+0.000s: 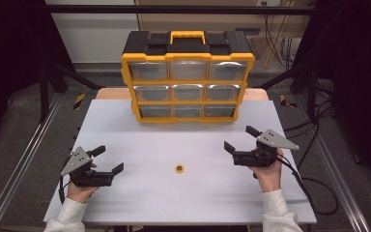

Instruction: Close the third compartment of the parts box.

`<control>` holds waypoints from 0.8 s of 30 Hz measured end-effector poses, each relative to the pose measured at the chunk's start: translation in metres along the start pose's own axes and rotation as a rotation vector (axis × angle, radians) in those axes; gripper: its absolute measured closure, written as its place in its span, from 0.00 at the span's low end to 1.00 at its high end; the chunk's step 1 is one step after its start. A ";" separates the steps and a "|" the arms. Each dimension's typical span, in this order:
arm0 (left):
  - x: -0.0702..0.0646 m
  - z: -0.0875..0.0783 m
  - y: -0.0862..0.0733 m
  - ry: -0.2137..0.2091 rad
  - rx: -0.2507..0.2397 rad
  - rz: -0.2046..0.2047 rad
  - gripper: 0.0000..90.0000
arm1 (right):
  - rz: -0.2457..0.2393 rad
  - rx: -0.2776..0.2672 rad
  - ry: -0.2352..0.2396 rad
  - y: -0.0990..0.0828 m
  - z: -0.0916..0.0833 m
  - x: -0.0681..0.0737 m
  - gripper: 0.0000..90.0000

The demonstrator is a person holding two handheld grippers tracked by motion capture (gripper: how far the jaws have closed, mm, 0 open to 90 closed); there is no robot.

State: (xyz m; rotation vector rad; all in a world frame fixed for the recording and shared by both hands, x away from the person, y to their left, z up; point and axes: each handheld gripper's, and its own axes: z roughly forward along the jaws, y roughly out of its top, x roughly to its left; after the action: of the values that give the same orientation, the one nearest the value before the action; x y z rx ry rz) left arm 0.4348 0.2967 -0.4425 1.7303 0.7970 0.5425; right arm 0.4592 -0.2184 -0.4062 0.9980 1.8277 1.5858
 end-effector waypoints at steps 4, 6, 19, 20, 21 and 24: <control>0.000 0.001 0.001 -0.006 -0.004 -0.004 0.02 | 0.004 0.028 0.012 -0.011 -0.002 0.002 0.00; 0.000 0.000 0.003 -0.009 -0.009 -0.003 0.02 | -0.003 0.043 0.014 -0.017 -0.003 0.004 0.00; -0.005 0.006 0.018 -0.030 -0.027 0.021 0.02 | 0.011 0.051 0.007 -0.039 -0.013 0.001 0.00; -0.006 0.006 0.019 -0.032 -0.028 0.027 0.02 | 0.013 0.051 0.007 -0.040 -0.015 0.001 0.00; -0.007 0.007 0.021 -0.033 -0.027 0.034 0.02 | 0.014 0.049 0.009 -0.041 -0.016 0.000 0.00; -0.010 0.009 0.026 -0.035 -0.024 0.056 0.02 | 0.016 0.045 0.004 -0.045 -0.019 -0.002 0.00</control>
State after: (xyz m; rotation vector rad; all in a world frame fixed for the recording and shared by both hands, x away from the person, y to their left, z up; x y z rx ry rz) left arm 0.4406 0.2794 -0.4197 1.7397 0.7165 0.5561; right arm 0.4368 -0.2332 -0.4473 1.0325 1.8698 1.5641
